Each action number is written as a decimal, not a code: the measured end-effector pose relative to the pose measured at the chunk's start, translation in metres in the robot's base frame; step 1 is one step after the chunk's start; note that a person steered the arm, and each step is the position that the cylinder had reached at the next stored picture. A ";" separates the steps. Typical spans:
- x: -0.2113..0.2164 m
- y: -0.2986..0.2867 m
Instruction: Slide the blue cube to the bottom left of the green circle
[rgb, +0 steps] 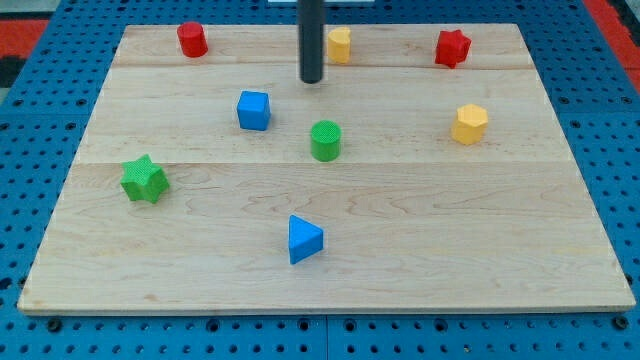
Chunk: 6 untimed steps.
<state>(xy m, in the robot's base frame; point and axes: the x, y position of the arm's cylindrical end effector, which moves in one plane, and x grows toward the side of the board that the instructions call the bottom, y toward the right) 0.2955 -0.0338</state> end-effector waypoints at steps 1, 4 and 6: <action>0.006 -0.065; 0.055 -0.091; 0.047 -0.038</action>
